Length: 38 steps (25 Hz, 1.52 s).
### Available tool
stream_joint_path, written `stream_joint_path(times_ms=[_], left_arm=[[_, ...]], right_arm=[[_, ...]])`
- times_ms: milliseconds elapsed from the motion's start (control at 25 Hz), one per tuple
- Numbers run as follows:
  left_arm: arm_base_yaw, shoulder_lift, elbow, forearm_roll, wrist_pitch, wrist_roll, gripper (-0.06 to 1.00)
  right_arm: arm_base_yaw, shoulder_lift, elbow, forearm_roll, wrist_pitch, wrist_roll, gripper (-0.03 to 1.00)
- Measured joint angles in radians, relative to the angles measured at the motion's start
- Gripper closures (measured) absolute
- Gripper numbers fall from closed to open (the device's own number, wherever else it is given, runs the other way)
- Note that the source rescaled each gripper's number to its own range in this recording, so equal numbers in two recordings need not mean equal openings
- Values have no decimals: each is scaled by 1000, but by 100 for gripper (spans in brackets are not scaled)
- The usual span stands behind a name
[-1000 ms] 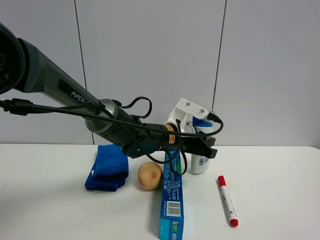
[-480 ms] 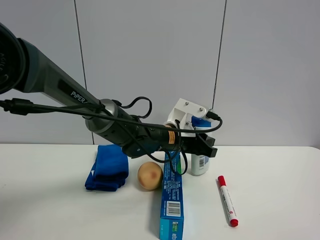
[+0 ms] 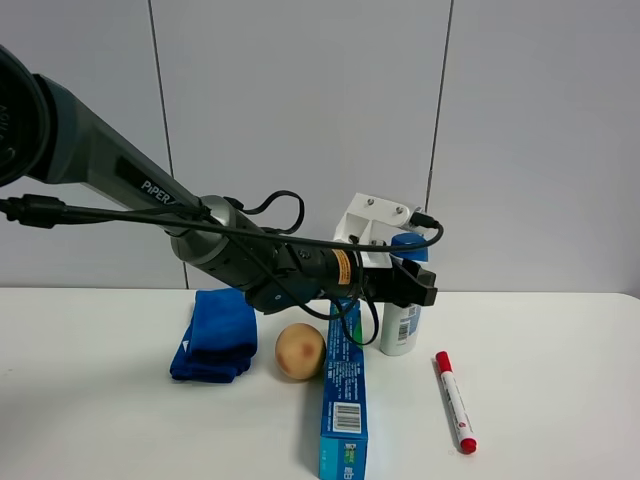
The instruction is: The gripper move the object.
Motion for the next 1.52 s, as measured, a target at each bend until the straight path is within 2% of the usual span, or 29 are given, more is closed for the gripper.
stream_joint_path(times_ms=[120,200,280,600,1080,1520], left_arm=[[0,0,0,-1,0,-64,34],[0,0,-1,-1,0,-116,25],[0,0,-2,-1,-2,-153,22],[0,0,-2,-1,-14,-175,20],[0,-54,-3,-1,-24,-140,20],[0,-180,-3,23,117,-138,20]], right_arm=[[0,0,0,0,0,0,-3],[0,0,0,0,0,0,-3],[0,0,0,0,0,0,-3],[0,0,0,0,0,0,-3],[0,0,0,0,0,0,-3],[0,0,0,0,0,0,-3]])
